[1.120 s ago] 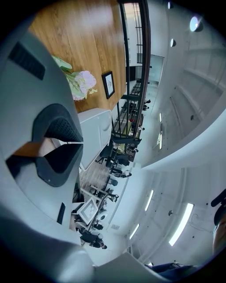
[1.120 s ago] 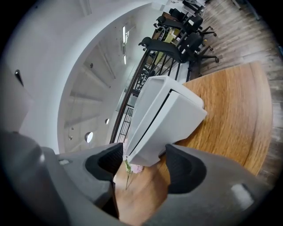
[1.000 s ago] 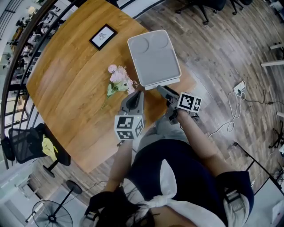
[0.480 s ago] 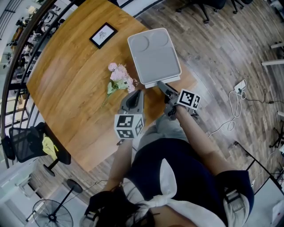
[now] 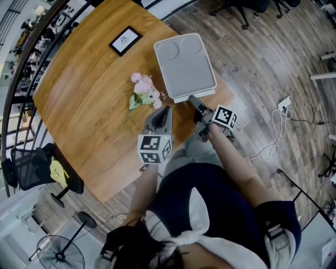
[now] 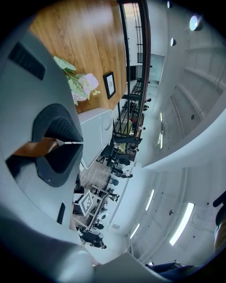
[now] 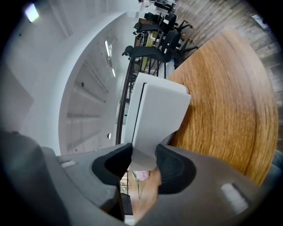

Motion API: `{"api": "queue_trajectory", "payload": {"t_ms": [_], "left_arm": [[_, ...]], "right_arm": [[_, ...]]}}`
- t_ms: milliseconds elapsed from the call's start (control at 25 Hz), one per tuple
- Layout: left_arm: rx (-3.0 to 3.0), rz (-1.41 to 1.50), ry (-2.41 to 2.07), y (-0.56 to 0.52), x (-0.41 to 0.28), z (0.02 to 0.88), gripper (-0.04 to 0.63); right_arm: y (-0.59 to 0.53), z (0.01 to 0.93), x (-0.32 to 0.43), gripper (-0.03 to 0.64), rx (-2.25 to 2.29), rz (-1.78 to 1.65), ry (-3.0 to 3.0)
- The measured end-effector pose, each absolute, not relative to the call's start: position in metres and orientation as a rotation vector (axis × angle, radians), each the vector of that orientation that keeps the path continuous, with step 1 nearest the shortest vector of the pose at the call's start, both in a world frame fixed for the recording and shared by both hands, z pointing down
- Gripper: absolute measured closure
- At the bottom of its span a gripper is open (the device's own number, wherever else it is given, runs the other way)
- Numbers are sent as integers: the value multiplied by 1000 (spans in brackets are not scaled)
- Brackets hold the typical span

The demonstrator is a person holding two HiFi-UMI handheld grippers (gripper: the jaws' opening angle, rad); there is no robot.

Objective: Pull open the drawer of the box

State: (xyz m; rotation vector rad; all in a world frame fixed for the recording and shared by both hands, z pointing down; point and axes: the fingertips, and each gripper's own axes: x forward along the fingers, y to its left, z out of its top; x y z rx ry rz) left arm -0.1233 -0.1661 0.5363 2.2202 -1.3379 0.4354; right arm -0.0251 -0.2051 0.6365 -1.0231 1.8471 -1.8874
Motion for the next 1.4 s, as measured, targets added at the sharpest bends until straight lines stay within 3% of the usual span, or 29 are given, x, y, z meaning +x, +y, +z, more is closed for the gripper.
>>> {"api": "queue_trajectory", "payload": {"t_ms": [1400], "left_arm": [[2220, 430, -1349, -152, -127, 537, 566]], "right_arm": [[-193, 636, -23, 451, -993, -1908, 1816]]}}
